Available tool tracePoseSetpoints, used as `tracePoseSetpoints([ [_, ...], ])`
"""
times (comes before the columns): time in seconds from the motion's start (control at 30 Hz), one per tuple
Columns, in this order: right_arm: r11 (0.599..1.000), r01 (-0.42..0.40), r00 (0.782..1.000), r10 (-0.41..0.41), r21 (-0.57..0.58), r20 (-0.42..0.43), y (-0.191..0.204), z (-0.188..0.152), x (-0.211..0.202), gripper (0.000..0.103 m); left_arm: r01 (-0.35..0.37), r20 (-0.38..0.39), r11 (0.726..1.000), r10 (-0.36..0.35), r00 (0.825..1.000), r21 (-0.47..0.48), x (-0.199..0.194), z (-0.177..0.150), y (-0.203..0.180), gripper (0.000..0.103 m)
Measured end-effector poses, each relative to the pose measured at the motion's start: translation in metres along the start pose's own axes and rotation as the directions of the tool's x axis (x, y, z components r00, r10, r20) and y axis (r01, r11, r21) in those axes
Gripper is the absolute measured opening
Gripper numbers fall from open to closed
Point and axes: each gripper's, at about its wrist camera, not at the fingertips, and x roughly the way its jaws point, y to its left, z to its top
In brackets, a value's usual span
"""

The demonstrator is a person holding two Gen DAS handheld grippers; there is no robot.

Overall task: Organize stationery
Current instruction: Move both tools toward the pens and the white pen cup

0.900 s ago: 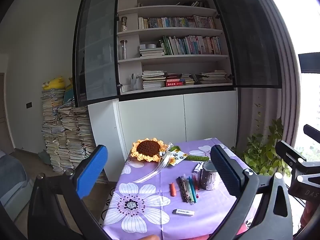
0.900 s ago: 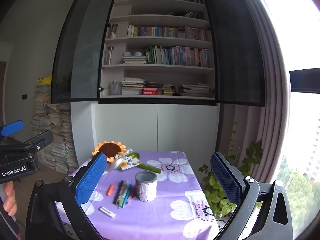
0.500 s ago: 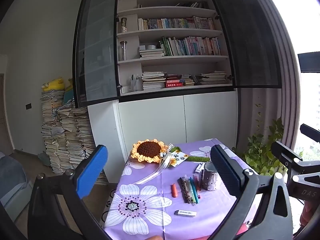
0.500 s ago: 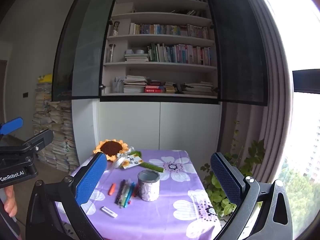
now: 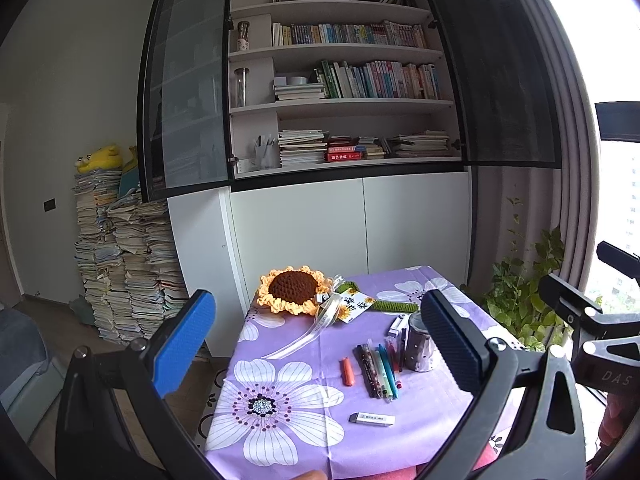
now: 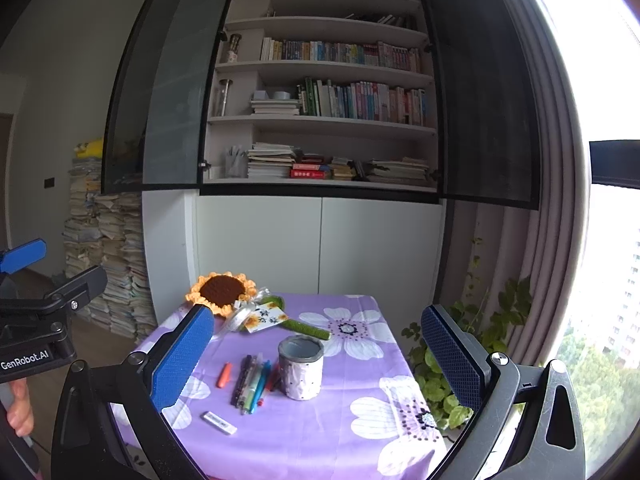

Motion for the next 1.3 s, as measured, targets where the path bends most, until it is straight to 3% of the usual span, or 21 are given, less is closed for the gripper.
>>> tracePoseSetpoints([
  [0.53,1.000,0.007,0.998,-0.006,0.016,-0.060,-0.002,-0.007,0.021,0.103,0.009,-0.048,1.000,-0.009,0.999,-0.004,0.025,-0.005,0.000,0.102],
  [0.87,0.999,0.011,0.995,-0.008,0.039,-0.099,-0.008,-0.012,0.041,0.103,-0.017,-0.038,1.000,0.017,0.999,0.002,0.035,-0.008,0.000,0.102],
  [1.03,0.999,0.006,0.993,-0.002,0.039,-0.116,-0.007,-0.016,0.051,0.103,-0.026,-0.075,0.999,0.029,0.997,0.038,0.052,-0.018,-0.006,0.102],
  [1.3,0.999,0.011,0.980,-0.003,0.037,-0.197,-0.013,-0.034,0.084,0.103,-0.017,-0.133,1.000,0.018,0.991,0.004,0.080,-0.029,0.002,0.102],
])
